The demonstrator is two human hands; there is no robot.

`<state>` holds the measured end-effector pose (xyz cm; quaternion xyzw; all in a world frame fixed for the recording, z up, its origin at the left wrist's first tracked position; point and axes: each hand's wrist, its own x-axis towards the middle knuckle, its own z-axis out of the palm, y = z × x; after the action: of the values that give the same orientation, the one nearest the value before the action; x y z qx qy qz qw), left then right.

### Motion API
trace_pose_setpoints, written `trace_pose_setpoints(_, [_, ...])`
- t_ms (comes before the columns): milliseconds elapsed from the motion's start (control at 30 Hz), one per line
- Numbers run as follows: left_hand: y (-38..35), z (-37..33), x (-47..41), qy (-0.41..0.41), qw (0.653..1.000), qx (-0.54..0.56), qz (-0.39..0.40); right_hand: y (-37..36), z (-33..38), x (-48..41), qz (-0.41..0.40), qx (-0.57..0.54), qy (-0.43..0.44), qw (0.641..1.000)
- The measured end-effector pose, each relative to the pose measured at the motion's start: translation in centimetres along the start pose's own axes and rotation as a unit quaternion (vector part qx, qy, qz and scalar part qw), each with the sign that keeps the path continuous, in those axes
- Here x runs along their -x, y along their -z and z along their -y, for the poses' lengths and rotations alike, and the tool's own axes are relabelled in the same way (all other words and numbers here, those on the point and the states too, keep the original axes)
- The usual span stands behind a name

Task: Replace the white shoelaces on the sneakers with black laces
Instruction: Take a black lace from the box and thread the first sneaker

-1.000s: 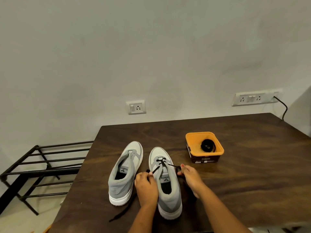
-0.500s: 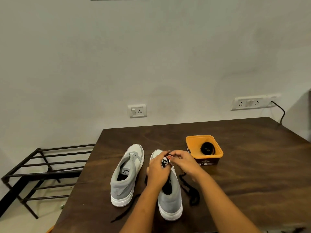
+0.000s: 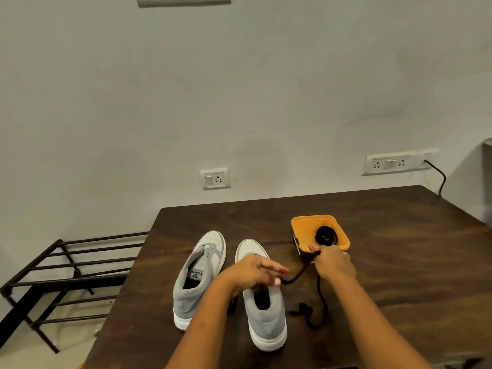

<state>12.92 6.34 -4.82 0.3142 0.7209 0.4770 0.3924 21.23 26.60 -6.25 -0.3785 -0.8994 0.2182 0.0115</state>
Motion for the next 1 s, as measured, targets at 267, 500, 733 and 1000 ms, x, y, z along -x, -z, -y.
trace_pose_setpoints(267, [0.0, 3.6, -0.7, 0.084, 0.937, -0.190, -0.281, -1.1, 2.9, -0.2, 0.052, -0.105, 0.044, 0.992])
trace_pose_setpoints(500, [-0.6, 6.0, -0.9, 0.089, 0.938, -0.173, -0.288, -3.2, 4.3, 0.5, 0.020, -0.084, 0.080, 0.993])
trace_pose_setpoints(733, [0.8, 5.4, -0.7, 0.137, 0.957, 0.009, -0.255, -4.0, 5.7, 1.4, 0.053, -0.131, 0.170, 0.975])
trace_pose_setpoints(1000, [2.7, -0.3, 1.4, 0.076, 0.954, 0.228, -0.179, -6.0, 5.9, 3.1, 0.080, -0.135, 0.126, 0.979])
